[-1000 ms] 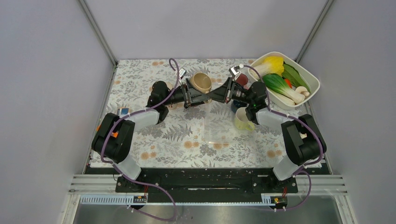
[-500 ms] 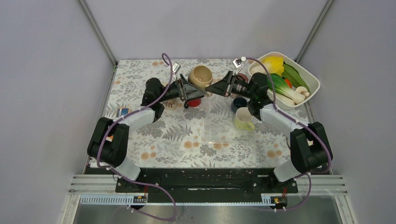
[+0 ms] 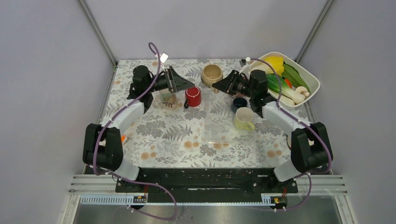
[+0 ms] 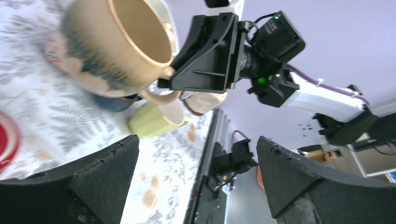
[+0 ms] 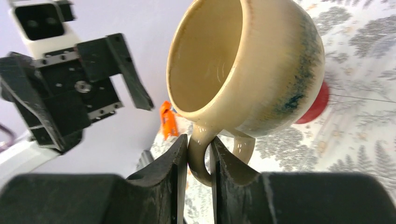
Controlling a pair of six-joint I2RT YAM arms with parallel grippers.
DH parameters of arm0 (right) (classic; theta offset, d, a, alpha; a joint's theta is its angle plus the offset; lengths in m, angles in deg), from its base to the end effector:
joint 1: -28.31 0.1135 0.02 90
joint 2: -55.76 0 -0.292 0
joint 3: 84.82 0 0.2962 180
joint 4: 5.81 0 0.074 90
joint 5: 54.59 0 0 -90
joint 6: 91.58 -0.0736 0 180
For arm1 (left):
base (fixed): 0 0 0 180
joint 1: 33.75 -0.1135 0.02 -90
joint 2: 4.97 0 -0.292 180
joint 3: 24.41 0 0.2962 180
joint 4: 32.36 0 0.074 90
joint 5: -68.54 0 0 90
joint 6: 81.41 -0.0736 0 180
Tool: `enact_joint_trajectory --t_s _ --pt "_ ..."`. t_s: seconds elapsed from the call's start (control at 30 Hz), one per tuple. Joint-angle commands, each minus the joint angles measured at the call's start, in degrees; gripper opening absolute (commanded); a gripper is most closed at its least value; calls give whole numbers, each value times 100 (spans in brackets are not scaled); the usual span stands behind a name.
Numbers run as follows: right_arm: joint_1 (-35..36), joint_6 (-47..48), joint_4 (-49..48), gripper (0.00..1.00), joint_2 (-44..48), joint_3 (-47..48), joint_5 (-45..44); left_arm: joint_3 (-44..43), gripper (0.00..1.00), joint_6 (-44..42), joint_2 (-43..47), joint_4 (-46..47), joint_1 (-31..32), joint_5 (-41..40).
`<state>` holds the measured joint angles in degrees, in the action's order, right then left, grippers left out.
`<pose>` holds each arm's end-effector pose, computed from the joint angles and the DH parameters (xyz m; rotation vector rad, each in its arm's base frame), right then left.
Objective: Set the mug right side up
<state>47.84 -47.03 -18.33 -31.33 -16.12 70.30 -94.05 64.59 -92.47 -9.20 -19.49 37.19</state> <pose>0.3817 0.1801 0.2979 -0.0925 1.8432 1.3313 0.3732 -0.1597 0.3248 0.3362 1.7665 -1.6697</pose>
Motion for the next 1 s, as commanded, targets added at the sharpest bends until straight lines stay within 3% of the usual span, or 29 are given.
enact_joint_trajectory --t_s 0.0,0.07,0.47,0.7,0.97 --pt "-10 884 -23 0 18 560 -766 -618 99 -2455 524 -2534 -480 89" --pt "-11 1023 172 0 -126 662 -909 -673 99 -3246 659 -3370 -677 -58" --pt "-9 1480 977 0 -1094 1349 -1394 -720 99 -5860 1322 -6318 -1632 -78" --pt "-11 1448 1029 0 -1475 1470 -1358 -218 99 -6238 1874 -6342 -1730 -253" --pt "-10 1476 1156 0 -1773 1698 -1387 -152 99 -6208 1842 -6298 -1727 -1"
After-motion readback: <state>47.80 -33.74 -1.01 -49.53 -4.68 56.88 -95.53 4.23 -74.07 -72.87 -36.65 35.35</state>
